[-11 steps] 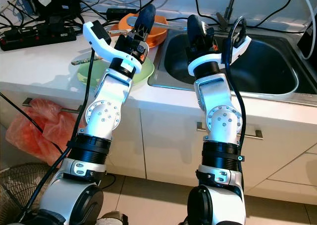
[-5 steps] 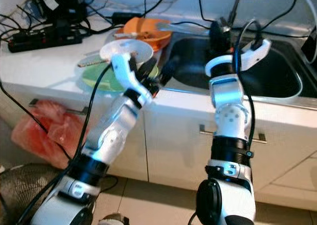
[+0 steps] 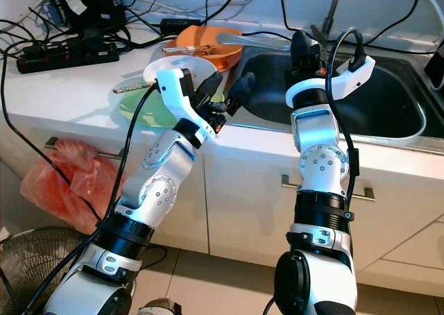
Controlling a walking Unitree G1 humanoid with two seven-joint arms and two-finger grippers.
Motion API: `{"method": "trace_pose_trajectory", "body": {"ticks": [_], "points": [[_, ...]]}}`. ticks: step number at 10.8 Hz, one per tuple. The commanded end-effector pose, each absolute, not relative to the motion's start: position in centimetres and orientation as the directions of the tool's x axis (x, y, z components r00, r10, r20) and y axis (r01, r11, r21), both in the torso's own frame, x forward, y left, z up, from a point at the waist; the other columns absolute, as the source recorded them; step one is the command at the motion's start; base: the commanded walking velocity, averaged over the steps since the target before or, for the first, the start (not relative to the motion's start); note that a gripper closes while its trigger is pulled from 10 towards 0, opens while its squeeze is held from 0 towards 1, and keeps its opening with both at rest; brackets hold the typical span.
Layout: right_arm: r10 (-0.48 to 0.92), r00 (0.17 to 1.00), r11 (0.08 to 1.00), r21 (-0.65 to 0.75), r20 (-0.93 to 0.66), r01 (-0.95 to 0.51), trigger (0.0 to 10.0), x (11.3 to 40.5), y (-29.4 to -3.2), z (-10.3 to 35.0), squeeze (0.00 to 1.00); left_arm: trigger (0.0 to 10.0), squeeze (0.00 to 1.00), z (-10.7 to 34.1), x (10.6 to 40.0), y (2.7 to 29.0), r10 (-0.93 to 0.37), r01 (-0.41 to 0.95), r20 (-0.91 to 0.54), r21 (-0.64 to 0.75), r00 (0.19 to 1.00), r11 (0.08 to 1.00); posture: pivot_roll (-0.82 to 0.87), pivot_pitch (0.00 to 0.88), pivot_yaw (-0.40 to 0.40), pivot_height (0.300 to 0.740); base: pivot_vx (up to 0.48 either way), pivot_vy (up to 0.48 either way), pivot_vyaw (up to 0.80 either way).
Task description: Kitchen organization
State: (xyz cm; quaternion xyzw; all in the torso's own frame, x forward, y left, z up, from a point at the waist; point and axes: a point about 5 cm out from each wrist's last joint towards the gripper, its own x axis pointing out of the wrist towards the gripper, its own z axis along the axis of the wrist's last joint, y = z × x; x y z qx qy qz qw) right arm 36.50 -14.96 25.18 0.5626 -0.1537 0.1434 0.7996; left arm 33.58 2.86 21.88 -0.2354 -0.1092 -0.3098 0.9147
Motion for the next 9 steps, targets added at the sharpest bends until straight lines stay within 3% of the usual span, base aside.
{"method": "trace_pose_trajectory", "body": {"ticks": [1,9], "points": [[0.119,0.875,0.175,0.857,0.47,-0.485,0.0,35.73,-12.82,26.53,0.0,10.0,0.0,25.69,33.63,1.07,-0.503,0.684,0.463,-0.499,0.73,0.533,0.19,0.19,-0.015,0.74,0.0,0.0,0.0],[0.119,0.875,0.175,0.857,0.47,-0.485,0.0,35.73,-12.82,26.53,0.0,10.0,0.0,25.69,33.63,1.07,-0.503,0.684,0.463,-0.499,0.73,0.533,0.19,0.19,-0.015,0.74,0.0,0.0,0.0]]}}
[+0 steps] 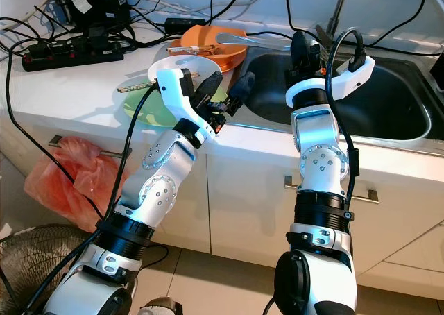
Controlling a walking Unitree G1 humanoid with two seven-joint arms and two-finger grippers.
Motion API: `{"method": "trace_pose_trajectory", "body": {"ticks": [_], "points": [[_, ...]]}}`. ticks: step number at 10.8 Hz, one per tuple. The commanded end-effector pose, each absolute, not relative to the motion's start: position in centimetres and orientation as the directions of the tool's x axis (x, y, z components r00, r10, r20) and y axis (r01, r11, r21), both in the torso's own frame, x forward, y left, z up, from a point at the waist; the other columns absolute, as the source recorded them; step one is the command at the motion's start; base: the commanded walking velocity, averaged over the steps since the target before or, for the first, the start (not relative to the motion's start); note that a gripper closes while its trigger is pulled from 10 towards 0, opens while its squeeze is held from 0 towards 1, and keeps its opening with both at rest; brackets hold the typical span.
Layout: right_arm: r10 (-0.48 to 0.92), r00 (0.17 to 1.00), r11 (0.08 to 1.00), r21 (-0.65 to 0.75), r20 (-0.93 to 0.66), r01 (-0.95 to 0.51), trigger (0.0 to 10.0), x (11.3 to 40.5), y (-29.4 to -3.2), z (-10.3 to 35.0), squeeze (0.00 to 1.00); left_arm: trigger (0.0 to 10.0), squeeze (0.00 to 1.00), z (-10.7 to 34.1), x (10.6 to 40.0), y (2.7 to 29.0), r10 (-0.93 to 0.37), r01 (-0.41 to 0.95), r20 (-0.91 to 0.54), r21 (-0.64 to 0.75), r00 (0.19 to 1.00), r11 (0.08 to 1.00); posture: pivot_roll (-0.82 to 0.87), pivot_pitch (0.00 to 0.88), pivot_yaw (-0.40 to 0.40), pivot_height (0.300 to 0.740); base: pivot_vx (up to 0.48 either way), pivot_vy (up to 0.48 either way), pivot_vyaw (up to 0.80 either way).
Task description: Kitchen organization
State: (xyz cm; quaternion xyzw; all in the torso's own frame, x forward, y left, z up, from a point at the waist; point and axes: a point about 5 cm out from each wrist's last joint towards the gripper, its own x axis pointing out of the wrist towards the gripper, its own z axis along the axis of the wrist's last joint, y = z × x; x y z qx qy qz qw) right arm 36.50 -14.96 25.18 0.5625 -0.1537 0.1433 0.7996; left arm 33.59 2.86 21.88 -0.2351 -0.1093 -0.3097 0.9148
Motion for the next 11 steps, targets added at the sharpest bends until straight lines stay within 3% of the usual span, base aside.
{"method": "trace_pose_trajectory", "body": {"ticks": [1,4,5,6,7,11], "points": [[0.119,0.875,0.175,0.857,0.47,-0.485,0.0,35.7,-12.8,26.5,0.0,10.0,0.0,25.7,33.6,1.1,-0.503,0.684,0.463,-0.499,0.73,0.533,0.19,0.19,-0.015,0.74,0.0,0.0,0.0],[0.119,0.875,0.175,0.857,0.47,-0.485,0.0,35.7,-12.8,26.5,0.0,10.0,0.0,25.7,33.6,1.1,-0.503,0.684,0.463,-0.499,0.73,0.533,0.19,0.19,-0.015,0.74,0.0,0.0,0.0],[0.06,0.903,0.333,0.845,0.424,-0.419,10.0,36.6,-14.8,25.9,0.0,10.0,0.0,22.3,33.5,2.6,-0.525,0.629,0.353,-0.34,0.774,0.699,0.19,0.0,0.0,0.74,0.0,0.0,0.0],[-0.137,0.943,0.92,0.391,0.303,0.008,10.0,37.2,-19.3,21.9,0.0,10.0,0.0,18.8,34.5,8.9,-0.314,0.319,0.285,0.029,0.906,0.947,0.19,0.0,0.0,0.74,0.0,0.0,0.0],[-0.129,0.936,0.99,0.095,0.328,0.103,10.0,36.8,-19.9,20.5,0.0,10.0,0.0,19.0,35.0,11.0,-0.212,0.19,0.329,0.1,0.92,0.977,0.19,0.0,0.0,0.74,0.0,0.0,0.0],[-0.145,0.92,0.989,0.056,0.365,0.134,10.0,37.1,-20.0,20.3,0.0,10.0,0.0,18.9,35.0,10.9,-0.208,0.176,0.35,0.122,0.913,0.977,0.19,0.0,0.0,0.74,0.0,0.0,0.0]]}}
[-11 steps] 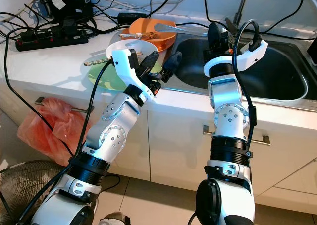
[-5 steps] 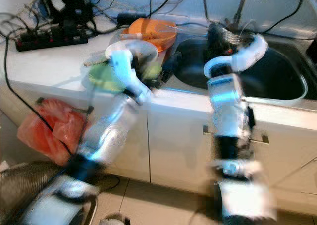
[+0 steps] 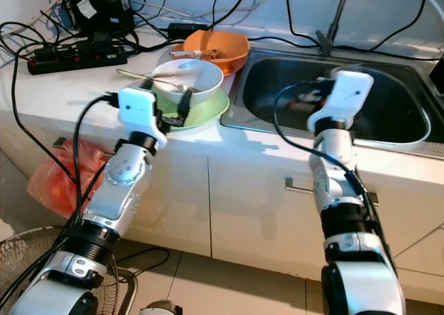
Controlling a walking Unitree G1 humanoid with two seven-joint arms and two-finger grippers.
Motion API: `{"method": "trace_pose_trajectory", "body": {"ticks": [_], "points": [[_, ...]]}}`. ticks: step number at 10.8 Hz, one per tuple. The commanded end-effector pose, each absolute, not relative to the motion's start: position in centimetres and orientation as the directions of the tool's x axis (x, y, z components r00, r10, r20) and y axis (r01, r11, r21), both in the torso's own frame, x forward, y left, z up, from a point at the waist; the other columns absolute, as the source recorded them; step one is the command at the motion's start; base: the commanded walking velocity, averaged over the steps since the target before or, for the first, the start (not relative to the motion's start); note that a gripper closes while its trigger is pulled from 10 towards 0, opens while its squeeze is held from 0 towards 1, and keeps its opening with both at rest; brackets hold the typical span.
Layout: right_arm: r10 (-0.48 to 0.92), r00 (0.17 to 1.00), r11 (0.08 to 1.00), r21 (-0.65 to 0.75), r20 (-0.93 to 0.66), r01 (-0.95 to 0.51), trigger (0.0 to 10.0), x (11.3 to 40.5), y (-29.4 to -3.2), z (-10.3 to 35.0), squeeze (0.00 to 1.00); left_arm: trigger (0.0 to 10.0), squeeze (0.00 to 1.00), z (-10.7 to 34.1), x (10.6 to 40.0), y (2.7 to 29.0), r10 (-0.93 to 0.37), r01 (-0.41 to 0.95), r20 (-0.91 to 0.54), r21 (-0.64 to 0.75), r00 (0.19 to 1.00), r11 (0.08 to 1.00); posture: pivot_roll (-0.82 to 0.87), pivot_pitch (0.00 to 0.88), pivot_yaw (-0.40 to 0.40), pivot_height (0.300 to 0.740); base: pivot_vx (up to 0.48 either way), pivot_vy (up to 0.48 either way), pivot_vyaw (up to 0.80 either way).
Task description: Kitchen organization
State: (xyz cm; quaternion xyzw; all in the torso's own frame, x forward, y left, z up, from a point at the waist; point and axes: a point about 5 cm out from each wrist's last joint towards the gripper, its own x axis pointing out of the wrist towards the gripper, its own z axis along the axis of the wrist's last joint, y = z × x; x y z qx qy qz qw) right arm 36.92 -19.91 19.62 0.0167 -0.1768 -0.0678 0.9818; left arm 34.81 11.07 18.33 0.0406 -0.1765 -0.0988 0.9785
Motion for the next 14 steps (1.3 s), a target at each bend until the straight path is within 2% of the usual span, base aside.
{"method": "trace_pose_trajectory", "body": {"ticks": [1,5,6,14], "points": [[-0.149,0.914,0.989,0.049,0.377,0.141,10.0,37.1,-19.9,20.2,0.0,10.0,0.0,18.8,35.1,10.9,-0.209,0.173,0.36,0.129,0.909,0.976,0.19,0.0,0.0,0.74,0.0,0.0,0.0],[-0.16,0.911,0.987,0.038,0.38,0.158,10.0,37.2,-20.2,19.9,0.0,10.0,0.0,17.8,34.8,10.3,-0.265,0.238,0.331,0.119,0.906,0.964,0.19,0.0,0.0,0.74,0.0,0.0,0.0],[-0.161,0.91,0.986,0.037,0.381,0.16,10.0,37.2,-20.3,19.8,0.0,10.0,0.0,17.7,34.8,10.2,-0.271,0.243,0.329,0.122,0.905,0.962,0.19,0.178,-0.022,0.74,0.0,0.0,0.0],[-0.161,0.91,0.986,0.037,0.381,0.16,10.0,37.2,-20.3,19.8,0.0,10.0,0.0,17.7,34.8,10.2,-0.271,0.243,0.329,0.122,0.905,0.962,0.19,0.178,-0.022,0.74,0.0,0.0,0.0]]}}
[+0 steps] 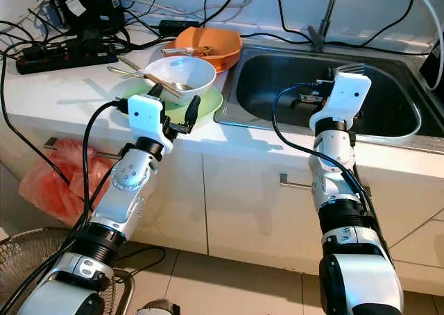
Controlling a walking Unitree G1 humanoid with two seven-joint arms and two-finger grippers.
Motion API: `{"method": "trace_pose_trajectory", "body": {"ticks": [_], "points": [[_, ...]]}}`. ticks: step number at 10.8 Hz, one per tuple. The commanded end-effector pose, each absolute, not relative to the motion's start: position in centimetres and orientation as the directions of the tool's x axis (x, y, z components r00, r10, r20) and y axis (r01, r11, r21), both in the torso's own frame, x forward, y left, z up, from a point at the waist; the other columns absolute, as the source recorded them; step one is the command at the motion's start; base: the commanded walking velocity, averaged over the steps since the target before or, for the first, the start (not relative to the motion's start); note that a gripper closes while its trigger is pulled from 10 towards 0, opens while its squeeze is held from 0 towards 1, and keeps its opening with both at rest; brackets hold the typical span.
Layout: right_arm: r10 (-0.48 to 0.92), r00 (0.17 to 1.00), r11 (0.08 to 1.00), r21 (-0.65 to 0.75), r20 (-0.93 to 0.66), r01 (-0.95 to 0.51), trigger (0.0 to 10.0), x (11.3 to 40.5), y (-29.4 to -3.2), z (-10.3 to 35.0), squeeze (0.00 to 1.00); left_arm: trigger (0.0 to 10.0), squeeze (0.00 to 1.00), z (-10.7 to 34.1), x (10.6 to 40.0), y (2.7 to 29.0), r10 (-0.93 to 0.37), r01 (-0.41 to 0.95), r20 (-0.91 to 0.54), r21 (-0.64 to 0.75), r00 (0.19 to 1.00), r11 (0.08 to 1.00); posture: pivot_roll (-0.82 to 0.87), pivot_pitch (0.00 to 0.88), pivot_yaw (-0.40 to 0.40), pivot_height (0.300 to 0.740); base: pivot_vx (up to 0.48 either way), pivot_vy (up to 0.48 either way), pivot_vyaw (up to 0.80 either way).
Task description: Kitchen organization
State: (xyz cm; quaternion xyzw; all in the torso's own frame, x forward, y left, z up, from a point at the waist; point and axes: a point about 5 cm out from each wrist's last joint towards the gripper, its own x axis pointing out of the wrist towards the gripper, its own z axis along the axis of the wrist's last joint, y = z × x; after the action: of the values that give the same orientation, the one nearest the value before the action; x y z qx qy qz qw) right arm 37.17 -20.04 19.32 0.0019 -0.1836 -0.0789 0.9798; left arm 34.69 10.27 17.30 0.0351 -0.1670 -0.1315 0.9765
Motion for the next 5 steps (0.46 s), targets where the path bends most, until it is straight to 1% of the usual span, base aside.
{"method": "trace_pose_trajectory", "body": {"ticks": [1,5], "points": [[-0.161,0.91,0.986,0.037,0.381,0.16,10.0,37.18,-20.26,19.83,0.0,10.0,0.0,17.74,34.8,10.23,-0.271,0.243,0.329,0.122,0.905,0.962,0.19,0.178,-0.022,0.74,0.0,0.0,0.0],[-0.161,0.91,0.986,0.037,0.381,0.16,10.0,37.18,-20.26,19.83,0.0,10.0,0.0,17.74,34.8,10.23,-0.271,0.243,0.329,0.122,0.905,0.962,0.19,0.178,-0.022,0.74,0.0,0.0,0.0]]}}
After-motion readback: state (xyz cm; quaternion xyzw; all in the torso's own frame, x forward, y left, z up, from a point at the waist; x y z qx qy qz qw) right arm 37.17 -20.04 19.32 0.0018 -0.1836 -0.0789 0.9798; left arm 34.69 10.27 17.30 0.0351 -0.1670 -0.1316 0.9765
